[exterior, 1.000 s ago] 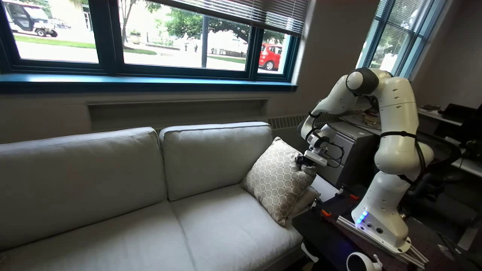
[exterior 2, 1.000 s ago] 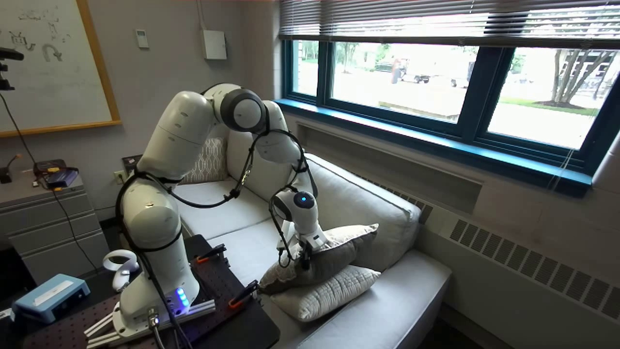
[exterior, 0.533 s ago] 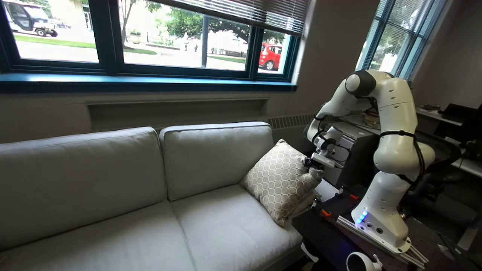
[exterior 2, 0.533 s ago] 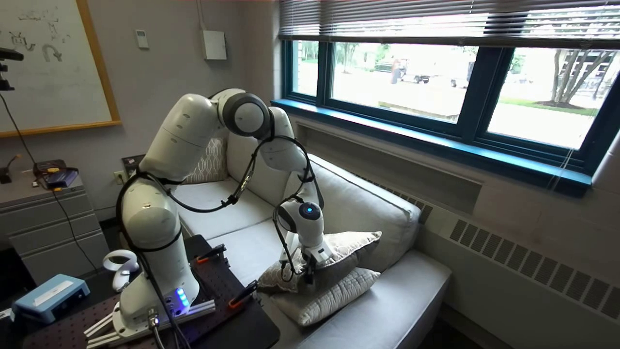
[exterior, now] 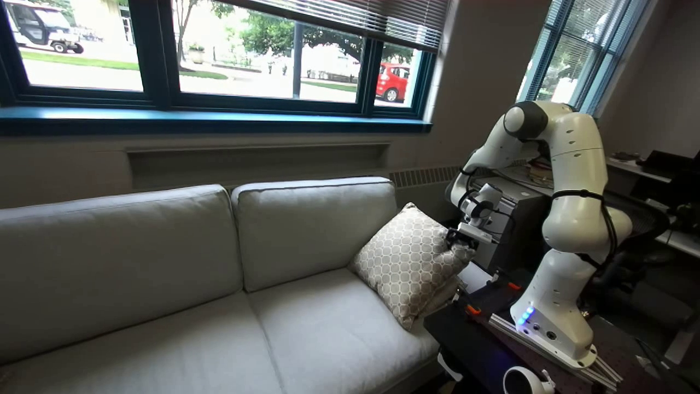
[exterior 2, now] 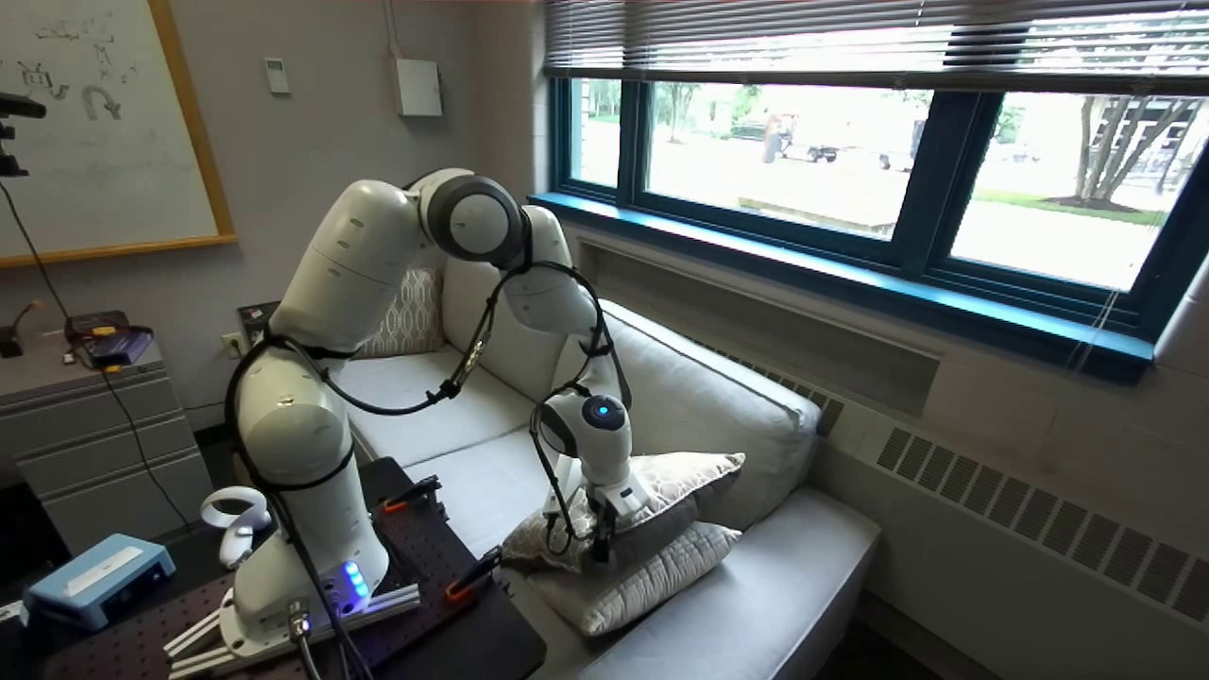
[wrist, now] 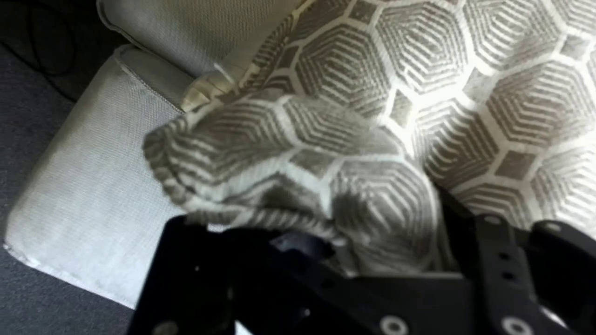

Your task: Move the big pillow to the right side of the couch

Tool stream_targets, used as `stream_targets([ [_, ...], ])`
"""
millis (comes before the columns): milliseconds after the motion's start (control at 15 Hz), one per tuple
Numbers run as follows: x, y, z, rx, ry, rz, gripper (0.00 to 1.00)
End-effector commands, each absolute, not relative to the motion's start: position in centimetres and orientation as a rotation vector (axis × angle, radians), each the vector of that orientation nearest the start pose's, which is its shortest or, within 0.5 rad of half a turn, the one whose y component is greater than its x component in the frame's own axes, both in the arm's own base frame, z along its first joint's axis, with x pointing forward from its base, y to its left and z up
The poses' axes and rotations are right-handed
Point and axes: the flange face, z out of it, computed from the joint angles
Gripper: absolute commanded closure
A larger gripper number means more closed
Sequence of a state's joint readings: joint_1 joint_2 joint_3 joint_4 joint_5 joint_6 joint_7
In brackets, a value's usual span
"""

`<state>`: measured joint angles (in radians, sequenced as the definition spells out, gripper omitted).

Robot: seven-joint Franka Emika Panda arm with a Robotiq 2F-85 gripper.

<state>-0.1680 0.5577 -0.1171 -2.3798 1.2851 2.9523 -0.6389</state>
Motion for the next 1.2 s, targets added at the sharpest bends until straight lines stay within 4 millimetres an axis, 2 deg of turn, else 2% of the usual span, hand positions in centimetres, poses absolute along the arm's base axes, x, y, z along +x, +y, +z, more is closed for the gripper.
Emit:
stream_targets([
  [0,38.4,-18.1,11.8,-2.73,1.286,-0.239,0.12],
  [133,37.8,-17.3,13.3,-2.75,1.29,-0.276,0.0],
  [400,36.7,-15.2,16.2,-2.809,1.288,-0.37,0.0],
  [600,36.1,-13.6,17.6,-2.854,1.281,-0.429,0.0],
  [867,35.9,-10.8,18.4,-2.927,1.219,-0.488,0.0],
  [1133,37.2,-6.5,17.9,-3.032,1.047,-0.534,0.0],
])
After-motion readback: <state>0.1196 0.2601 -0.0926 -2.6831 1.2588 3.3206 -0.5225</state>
